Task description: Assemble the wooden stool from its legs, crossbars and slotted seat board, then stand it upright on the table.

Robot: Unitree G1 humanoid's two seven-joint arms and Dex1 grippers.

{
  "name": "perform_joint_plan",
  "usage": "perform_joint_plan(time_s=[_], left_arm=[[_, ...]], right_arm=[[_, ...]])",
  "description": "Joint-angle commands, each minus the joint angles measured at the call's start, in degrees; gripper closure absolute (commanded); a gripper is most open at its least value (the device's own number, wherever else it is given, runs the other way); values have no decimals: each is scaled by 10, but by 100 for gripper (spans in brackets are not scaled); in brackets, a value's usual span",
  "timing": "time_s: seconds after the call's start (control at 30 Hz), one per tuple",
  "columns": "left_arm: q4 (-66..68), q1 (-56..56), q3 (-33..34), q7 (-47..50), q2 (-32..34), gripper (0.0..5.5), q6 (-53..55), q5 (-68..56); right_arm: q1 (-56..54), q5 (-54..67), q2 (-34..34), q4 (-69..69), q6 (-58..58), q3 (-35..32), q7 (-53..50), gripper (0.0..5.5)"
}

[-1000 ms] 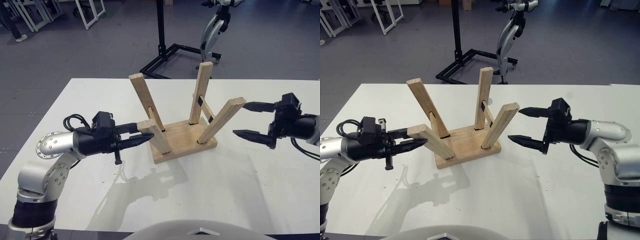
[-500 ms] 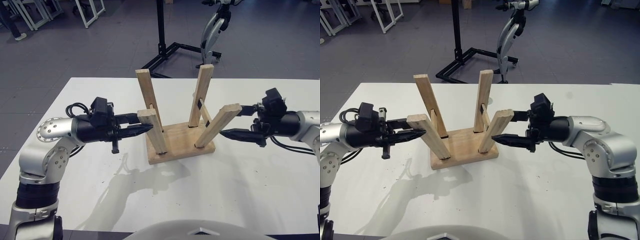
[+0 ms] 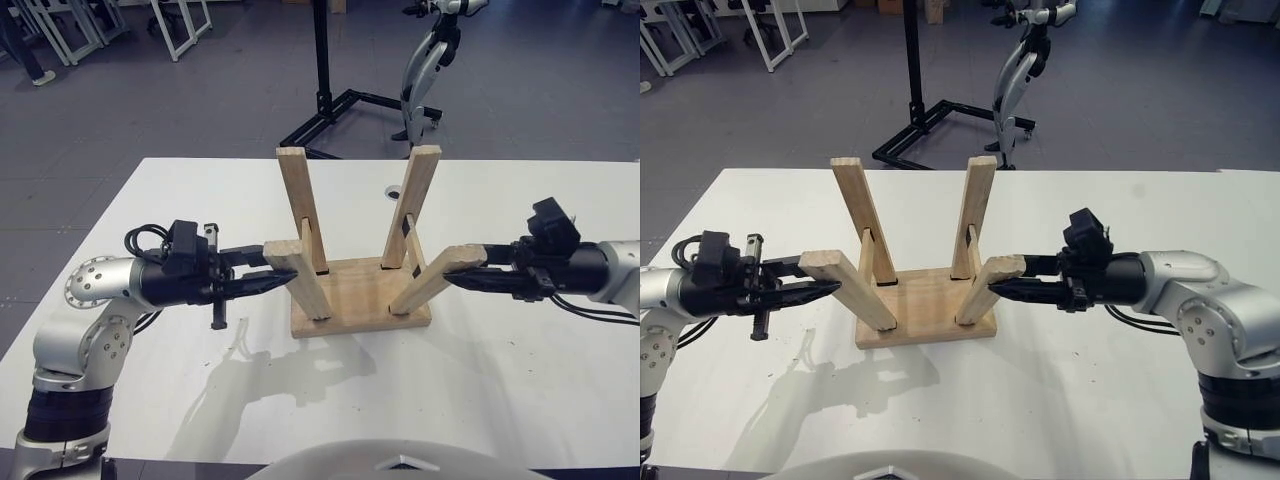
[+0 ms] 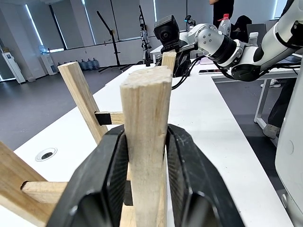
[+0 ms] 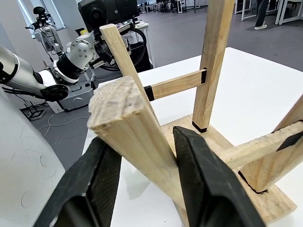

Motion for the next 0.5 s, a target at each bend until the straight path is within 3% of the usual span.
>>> perform_joint_plan(time_s=[0.03,0.27,0.5], left_arm=[[24,57,-29,13,20,443,27,53],[31,30,8,117,24,443,139,-27],[10,30,-16,46,76,443,220,-89]], right_arm=[[29,-8,-11,-16,8,13,-4,385],[10,13,-9,-26,80,15,-106,385],[2,38,-14,-16,87,20,-95,385]])
